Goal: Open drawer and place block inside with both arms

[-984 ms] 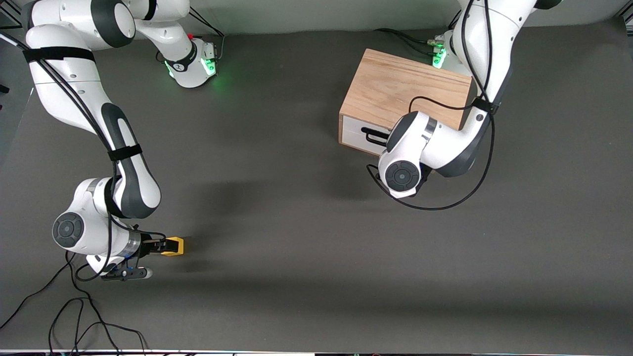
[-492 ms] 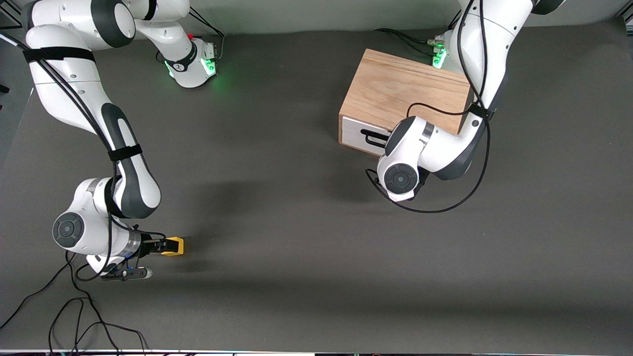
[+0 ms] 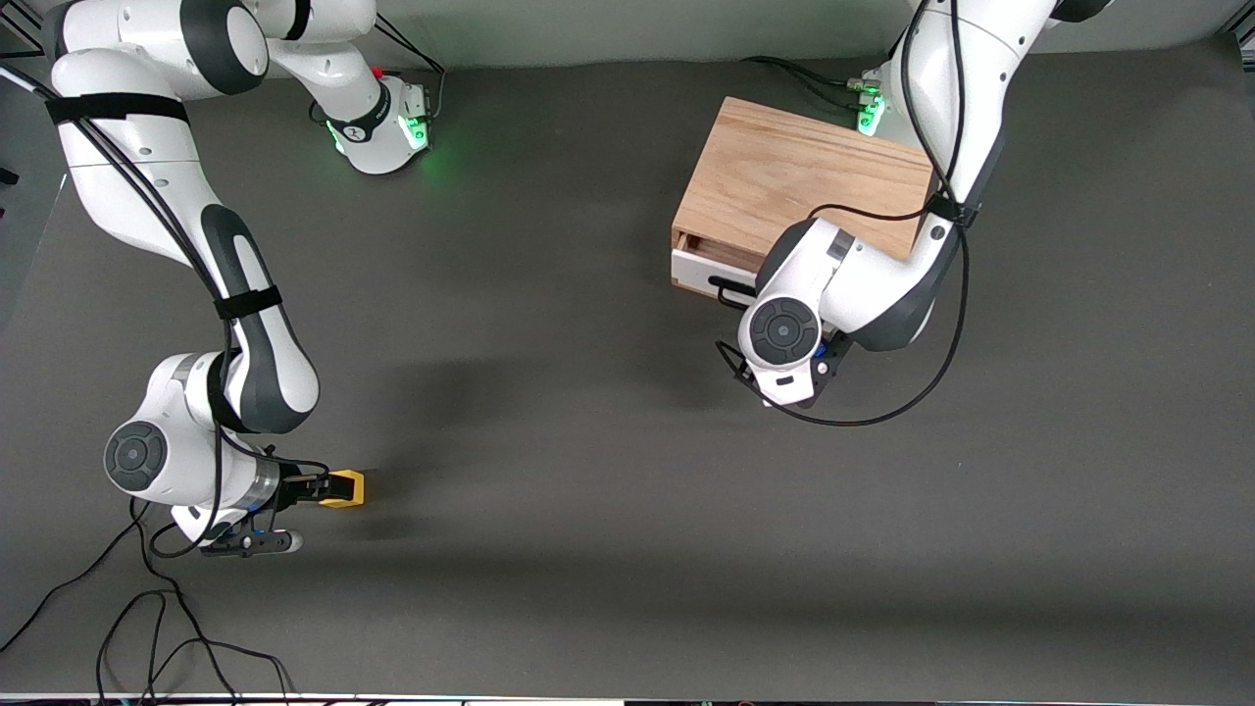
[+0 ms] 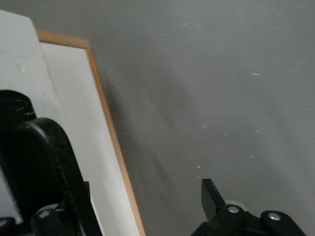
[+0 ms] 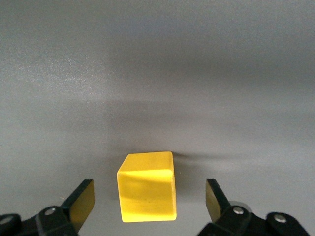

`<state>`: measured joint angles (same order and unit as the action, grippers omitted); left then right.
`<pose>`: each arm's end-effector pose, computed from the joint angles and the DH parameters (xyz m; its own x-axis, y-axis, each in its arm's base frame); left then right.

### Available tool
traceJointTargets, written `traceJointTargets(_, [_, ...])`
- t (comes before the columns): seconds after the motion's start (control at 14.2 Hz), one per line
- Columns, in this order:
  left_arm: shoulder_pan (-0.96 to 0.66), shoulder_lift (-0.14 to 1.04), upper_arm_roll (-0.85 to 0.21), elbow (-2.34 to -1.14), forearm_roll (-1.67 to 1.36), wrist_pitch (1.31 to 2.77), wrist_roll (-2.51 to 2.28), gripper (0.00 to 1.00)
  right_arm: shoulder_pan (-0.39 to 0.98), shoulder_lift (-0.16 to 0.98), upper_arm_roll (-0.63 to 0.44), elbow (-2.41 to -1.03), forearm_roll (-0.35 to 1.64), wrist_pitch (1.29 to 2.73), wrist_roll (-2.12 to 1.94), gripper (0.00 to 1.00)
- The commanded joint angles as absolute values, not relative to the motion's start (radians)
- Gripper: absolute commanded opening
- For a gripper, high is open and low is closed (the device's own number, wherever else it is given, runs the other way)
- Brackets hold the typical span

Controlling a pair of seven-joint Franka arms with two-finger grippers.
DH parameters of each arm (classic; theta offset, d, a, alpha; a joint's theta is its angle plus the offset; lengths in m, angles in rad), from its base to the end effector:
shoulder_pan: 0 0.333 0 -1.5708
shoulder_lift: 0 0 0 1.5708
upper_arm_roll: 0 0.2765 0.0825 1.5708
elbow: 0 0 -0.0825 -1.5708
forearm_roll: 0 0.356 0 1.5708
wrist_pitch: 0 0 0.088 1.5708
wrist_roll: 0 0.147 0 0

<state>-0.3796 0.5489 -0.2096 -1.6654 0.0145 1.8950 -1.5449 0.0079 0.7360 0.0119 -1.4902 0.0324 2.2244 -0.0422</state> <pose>0.4922 -0.3210 0.2173 0.5554 0.8250 -0.1047 0.7733 -0.5587 -0.2997 0.6669 0.0144 0.1839 0.9992 0.0392 -0.0008 0.0392 -0.9987 -0.0337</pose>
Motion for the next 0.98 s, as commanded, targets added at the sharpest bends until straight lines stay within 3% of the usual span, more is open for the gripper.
traceJointTargets(0.0, [-0.345, 0.584, -0.178, -1.586, 0.066, 1.977, -1.413, 0.99, 0.011, 0.755, 0.009, -1.488, 0.023, 2.255, -0.035, 1.0])
traceJointTargets(0.28, [-0.337, 0.586, -0.178, -1.531, 0.067, 1.98, -1.411, 0.99, 0.011, 0.759, 0.009, -1.59, 0.021, 2.402, -0.035, 1.0])
traceJointTargets(0.56, [-0.324, 0.598, -0.178, -1.49, 0.069, 1.98, -1.411, 0.99, 0.017, 0.762, 0.011, -1.6, 0.023, 2.411, -0.034, 1.0])
traceJointTargets(0.63, [-0.319, 0.598, -0.178, -1.482, 0.071, 1.98, -1.411, 0.99, 0.017, 0.764, 0.011, -1.6, 0.021, 2.411, -0.035, 0.93])
traceJointTargets(0.91, [-0.308, 0.606, -0.178, -1.448, 0.064, 1.979, -1.414, 0.99, 0.018, 0.762, 0.011, -1.6, 0.021, 2.408, -0.044, 0.46])
